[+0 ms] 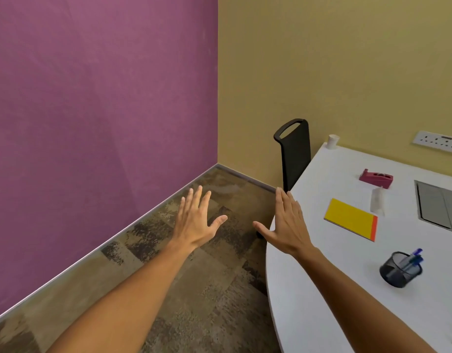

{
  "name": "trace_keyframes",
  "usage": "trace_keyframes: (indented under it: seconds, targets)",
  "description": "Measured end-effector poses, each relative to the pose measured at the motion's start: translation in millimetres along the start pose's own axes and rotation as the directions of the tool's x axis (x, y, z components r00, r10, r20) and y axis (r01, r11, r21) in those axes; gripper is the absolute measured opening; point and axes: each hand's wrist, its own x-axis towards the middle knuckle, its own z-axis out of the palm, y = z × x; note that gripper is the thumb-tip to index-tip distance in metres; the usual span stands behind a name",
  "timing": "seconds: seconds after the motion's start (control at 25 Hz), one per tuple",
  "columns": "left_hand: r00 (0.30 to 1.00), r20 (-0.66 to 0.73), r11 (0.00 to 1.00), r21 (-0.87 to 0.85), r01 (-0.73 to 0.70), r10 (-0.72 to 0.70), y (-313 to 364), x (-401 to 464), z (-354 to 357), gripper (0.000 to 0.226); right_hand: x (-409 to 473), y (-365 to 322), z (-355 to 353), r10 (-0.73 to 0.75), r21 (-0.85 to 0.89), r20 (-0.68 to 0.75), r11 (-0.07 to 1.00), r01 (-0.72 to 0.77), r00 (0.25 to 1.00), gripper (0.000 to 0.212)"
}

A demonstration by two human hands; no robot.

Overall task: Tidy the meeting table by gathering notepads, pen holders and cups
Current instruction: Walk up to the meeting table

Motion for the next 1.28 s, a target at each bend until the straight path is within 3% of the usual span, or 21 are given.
trace_keyframes:
  seconds: [0.44, 0.64, 0.84, 1.04, 1.28]
  targets:
    - [0.997, 0.055, 0.994, -0.093, -0.05, 0.055, -106.9, 198.6, 62.8, 0.097, 178.8, -18.3, 103.2, 0.172, 0.066, -0.003, 0.983, -0.172, 0.985, 0.105]
    - [0.987, 0.063, 0.977, -0.164, -0.134, 0.146, -127.3, 286.0, 77.7, 0.093, 252.0, -25.4, 126.1, 0.275, 0.099, -0.036, 0.958, -0.271, 0.961, 0.103]
    - [0.951, 0.088, 0.936, -0.221, -0.273, 0.297, -103.7, 352.5, 115.3, 0.09, 297.4, 4.7, 143.4, 0.374, 0.108, -0.079, 0.925, -0.365, 0.924, 0.102]
    - [0.88, 0.182, 0.891, -0.219, -0.398, 0.438, -59.5, 408.8, 173.5, 0.09, 334.5, 75.2, 157.3, 0.462, 0.111, -0.119, 0.886, -0.45, 0.879, 0.102]
    - [0.778, 0.218, 0.79, -0.36, -0.496, 0.589, 26.8, 475.2, 223.7, 0.085, 368.7, 167.3, 151.7, 0.608, 0.123, -0.144, 0.794, -0.596, 0.78, 0.102]
